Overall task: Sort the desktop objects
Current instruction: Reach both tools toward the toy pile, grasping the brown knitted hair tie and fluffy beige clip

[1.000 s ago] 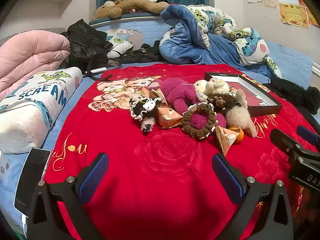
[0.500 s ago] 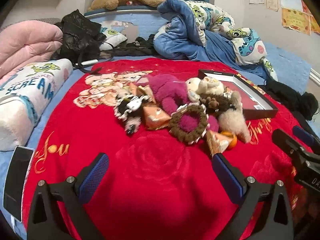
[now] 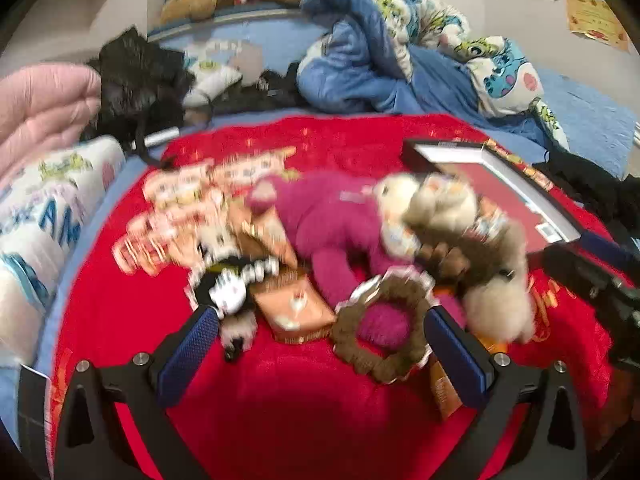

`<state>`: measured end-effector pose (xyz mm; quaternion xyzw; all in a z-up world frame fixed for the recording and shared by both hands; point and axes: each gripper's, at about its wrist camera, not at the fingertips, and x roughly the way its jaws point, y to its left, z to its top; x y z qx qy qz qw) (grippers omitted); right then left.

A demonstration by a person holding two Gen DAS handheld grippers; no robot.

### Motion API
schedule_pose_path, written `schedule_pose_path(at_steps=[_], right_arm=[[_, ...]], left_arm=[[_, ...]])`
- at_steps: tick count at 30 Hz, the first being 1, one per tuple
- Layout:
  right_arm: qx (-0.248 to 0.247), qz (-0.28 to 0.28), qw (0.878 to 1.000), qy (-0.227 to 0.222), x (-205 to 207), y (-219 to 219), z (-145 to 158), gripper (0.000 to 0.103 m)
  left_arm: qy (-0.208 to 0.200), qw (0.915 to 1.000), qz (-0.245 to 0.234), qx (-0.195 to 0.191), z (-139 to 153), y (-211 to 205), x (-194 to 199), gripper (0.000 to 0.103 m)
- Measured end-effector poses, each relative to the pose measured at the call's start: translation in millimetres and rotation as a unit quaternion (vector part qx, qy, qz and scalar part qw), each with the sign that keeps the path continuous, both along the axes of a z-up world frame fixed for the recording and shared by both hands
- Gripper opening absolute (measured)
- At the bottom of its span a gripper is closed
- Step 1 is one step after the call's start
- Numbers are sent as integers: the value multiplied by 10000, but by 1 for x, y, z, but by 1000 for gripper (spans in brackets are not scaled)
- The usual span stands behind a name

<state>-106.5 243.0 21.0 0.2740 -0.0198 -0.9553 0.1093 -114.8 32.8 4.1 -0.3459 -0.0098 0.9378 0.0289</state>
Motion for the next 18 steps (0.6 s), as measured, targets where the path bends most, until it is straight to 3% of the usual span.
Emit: schedule_pose_path(at_steps=[6,10,12,18], right_arm=[[77,-132,9979,-630,-14,7,-33,102],[10,-100,9972,-743,-16,10,-42,102],[-105,43,9956,-928,-22,12,-49,95],[-52,179,9942,-1063,-26,8,-56,94]], left_arm=[[-43,9994,10,-340,-18,3,-16,103],[-256,9986,17,-457,-29,4,-25,103],[-349,9982,-3,-490,-34,5,-27,103],[-510,9972,100,-546,-43,5,-34,103]])
